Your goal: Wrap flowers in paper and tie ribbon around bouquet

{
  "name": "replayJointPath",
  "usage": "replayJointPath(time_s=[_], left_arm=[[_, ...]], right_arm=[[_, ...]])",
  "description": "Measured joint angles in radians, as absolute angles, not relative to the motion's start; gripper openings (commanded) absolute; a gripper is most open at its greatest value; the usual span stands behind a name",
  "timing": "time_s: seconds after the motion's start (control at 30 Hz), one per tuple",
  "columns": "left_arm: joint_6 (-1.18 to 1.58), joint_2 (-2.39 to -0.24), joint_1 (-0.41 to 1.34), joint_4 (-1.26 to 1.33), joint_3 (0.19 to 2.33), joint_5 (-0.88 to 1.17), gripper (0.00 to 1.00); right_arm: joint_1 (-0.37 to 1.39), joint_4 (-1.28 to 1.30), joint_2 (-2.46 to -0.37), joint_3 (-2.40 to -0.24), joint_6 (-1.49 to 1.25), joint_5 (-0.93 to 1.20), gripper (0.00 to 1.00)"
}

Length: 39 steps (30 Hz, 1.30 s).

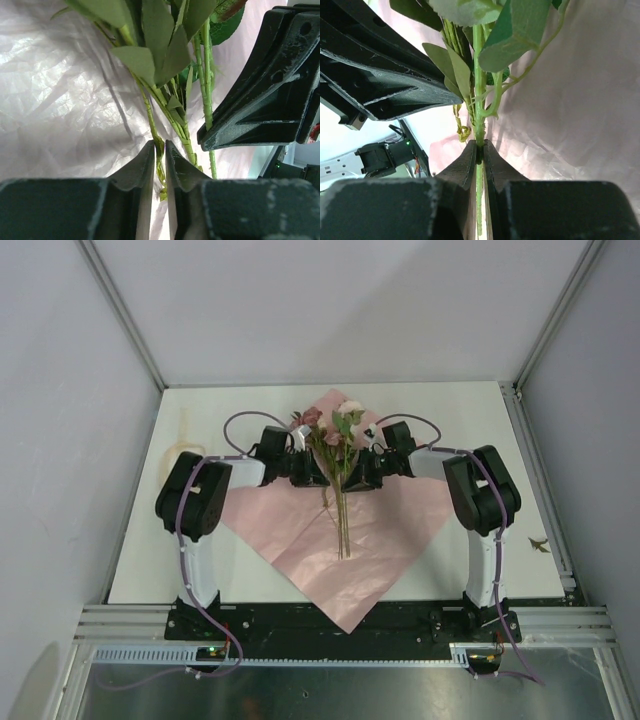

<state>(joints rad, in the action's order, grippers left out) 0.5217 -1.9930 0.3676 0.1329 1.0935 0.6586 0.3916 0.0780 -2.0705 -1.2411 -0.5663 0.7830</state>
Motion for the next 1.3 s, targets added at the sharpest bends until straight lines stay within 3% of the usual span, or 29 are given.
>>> replayJointPath(time_s=[0.13, 0.23, 0.37, 0.53, 0.67, 0.8, 1.1, 1.3], left_arm=[[0.505, -1.998, 0.367, 0.123, 1.093, 0.658, 0.44], [0.47, -1.99, 0.363, 0.081, 1.094, 0.66, 0.59], [0.363, -1.896, 0.342, -0.051, 1.093, 0.641, 0.75], [0.145, -1.679, 0.294, -0.229, 1.076, 0.593, 0.82], [-0.06, -1.463, 0.297, -0.363, 1.018, 0.52, 0.78], [-0.132, -1.401, 0.296, -0.459, 0.971, 0.493, 0.69], [-0.056, -1.611, 0.27, -0.549, 0.879, 0.543, 0.43], [0.0, -1.778, 0.226, -0.59, 0.979, 0.622, 0.37]], right_arm=[[0.392, 0.086, -2.07, -1.241, -0.562, 0.776, 0.36], [0.39, 0.118, -2.067, -1.241, -0.543, 0.768, 0.5], [0.376, 0.212, -2.02, -1.24, -0.495, 0.759, 0.59], [0.312, 0.357, -1.874, -1.235, -0.375, 0.761, 0.6], [0.26, 0.457, -1.744, -1.185, -0.261, 0.767, 0.59], [0.217, 0.535, -1.694, -1.112, -0.176, 0.759, 0.55], [0.173, 0.561, -1.791, -1.065, -0.137, 0.734, 0.44], [0.173, 0.513, -1.887, -1.063, -0.16, 0.728, 0.4]])
